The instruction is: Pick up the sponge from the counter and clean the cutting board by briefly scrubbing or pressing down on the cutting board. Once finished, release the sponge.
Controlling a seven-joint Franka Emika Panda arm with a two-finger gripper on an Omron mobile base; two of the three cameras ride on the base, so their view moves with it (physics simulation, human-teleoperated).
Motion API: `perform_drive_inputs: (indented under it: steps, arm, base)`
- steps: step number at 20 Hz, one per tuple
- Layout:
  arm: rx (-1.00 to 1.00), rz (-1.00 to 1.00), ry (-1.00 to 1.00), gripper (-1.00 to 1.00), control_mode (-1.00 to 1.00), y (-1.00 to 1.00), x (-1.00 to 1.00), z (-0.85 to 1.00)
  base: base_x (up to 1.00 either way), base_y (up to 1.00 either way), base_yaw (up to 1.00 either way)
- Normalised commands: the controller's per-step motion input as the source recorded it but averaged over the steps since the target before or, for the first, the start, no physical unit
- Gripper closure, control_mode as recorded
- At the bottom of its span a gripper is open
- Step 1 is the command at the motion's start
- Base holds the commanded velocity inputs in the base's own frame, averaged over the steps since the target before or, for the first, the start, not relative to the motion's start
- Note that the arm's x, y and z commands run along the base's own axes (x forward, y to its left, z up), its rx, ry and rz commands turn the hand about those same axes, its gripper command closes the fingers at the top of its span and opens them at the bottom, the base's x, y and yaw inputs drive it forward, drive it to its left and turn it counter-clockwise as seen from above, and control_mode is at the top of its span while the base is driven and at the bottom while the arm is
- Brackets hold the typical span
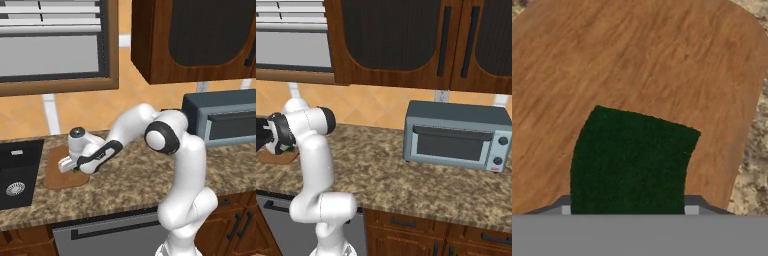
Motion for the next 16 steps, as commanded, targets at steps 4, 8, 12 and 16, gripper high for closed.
perform_drive_inputs:
  steps: [4, 8, 12, 16]
  arm:
    - [0.00, -0.02, -0.02, 1.00, -1.00, -0.19, 0.41, -0.10]
    - [0.00, -0.02, -0.01, 1.00, -1.00, -0.21, 0.47, -0.14]
    - [0.00, -0.03, 0.00, 1.00, -1.00, -0.33, 0.44, -0.10]
    - [0.00, -0.05, 0.00, 1.00, -1.00, -0.30, 0.51, -0.06]
  base:
    - [0.00, 0.00, 0.00]
    - [0.00, 0.00, 0.00]
    - [0.00, 0.00, 0.00]
    - [0.00, 0.00, 0.00]
